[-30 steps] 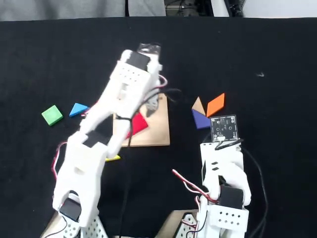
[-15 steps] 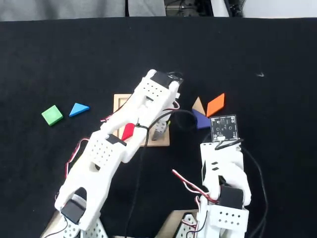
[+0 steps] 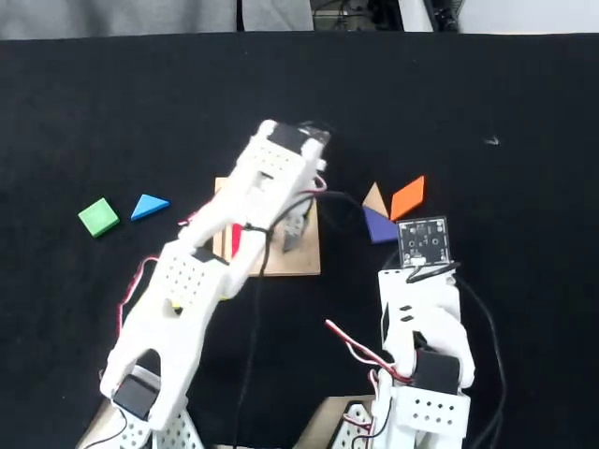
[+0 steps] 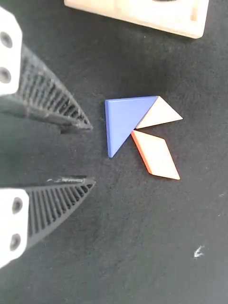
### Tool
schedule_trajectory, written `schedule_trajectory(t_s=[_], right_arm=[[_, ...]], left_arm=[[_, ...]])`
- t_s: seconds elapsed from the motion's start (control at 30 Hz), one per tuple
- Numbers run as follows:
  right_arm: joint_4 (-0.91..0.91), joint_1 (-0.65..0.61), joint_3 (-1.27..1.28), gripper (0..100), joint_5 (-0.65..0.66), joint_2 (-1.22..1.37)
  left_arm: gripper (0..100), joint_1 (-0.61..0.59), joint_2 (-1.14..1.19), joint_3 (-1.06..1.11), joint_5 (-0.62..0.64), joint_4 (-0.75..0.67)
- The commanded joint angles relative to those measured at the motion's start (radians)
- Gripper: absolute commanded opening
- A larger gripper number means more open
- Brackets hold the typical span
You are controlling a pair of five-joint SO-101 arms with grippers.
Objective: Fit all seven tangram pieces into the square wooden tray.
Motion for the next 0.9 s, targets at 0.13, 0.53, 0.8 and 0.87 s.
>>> schedule_trajectory(t_s=[0.13,0.53,0.8,0.87], right_arm=[[0.023,-0.015,-0.002,15.5,0.011,-0.093],[0.023,-0.015,-0.002,15.5,0.011,-0.093],[0.006,-0.012,-0.002,15.8,0.005,-0.093],[-0.014,-0.009,-0.002,15.8,0.003,-0.093]], left_arm=[[11,-0.093,-0.009,-0.102,-0.011,0.000],[11,-0.093,-0.175,0.090,-0.012,0.003],[11,-0.151,-0.654,0.318,-0.012,0.003],[11,-0.189,-0.812,0.401,-0.011,0.002]])
